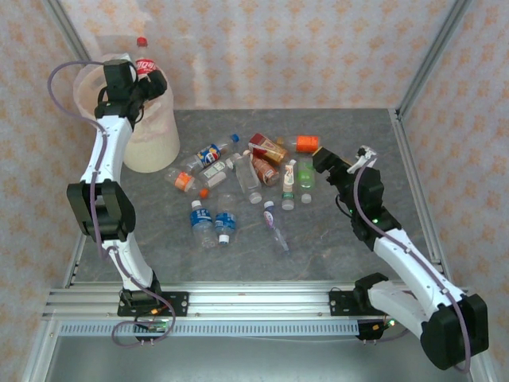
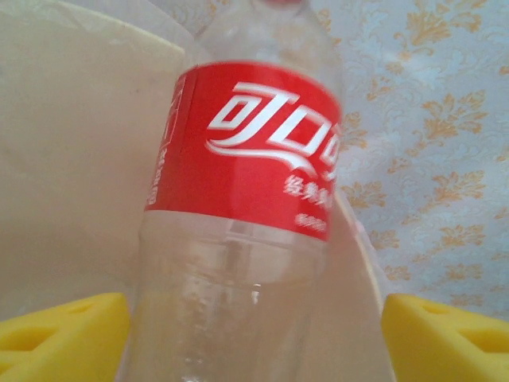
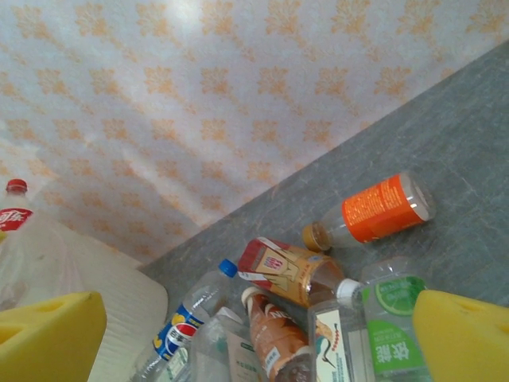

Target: Put the plastic bottles in the bin

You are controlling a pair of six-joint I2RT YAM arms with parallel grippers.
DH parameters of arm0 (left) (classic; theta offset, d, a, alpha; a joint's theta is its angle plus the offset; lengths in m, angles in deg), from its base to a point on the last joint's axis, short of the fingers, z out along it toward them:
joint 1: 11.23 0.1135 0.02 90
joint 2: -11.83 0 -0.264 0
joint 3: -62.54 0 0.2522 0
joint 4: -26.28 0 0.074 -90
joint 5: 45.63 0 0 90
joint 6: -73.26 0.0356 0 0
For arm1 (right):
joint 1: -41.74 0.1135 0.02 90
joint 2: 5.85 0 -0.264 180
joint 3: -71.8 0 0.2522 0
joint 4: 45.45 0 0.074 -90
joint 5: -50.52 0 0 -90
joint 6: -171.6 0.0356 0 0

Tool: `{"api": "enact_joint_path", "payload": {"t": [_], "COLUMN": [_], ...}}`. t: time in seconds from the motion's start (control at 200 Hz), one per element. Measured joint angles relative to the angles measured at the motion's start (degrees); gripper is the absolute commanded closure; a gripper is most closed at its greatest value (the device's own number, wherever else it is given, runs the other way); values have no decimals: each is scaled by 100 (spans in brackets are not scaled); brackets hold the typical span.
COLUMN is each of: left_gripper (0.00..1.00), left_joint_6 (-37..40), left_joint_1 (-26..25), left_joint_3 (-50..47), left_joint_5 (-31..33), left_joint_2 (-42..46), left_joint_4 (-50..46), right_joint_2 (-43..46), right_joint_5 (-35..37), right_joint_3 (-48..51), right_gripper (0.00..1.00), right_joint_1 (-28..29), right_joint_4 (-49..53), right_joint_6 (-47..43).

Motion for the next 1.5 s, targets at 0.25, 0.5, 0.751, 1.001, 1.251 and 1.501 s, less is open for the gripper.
{"api": "enact_joint_path", "payload": {"t": [0.25, 0.5, 0.751, 1.001, 1.251, 1.501], "left_gripper": [0, 0, 0, 0, 0, 0], "left_joint_6": [129, 52, -4, -374, -1099, -1379], "left_joint_1": [0, -28, -1088, -2365, -2741, -2739], "left_joint_3": [-20, -245, -841, -2516, -4131, -4835], "left_joint_5": [-138, -348, 28, 752, 1099, 1241], "left_joint_2": [160, 870, 1858, 2994, 3657, 4054], "left_joint_4": [-114, -129, -221, -55, 151, 199], "right_joint_2": [-321, -763, -1307, -2090, -3357, -4258], "right_joint_5": [-31, -380, -444, -66, -267, -752], "right_joint_3": [153, 348, 87, -485, -1491, -2131], "right_gripper": [1, 0, 2, 12, 18, 18], "right_joint_1": [0, 0, 310, 297, -13, -212], "right_joint_4": [435, 907, 1744, 2002, 1985, 2140], "right_joint_6": [-249, -601, -748, -490, -439, -706]}}
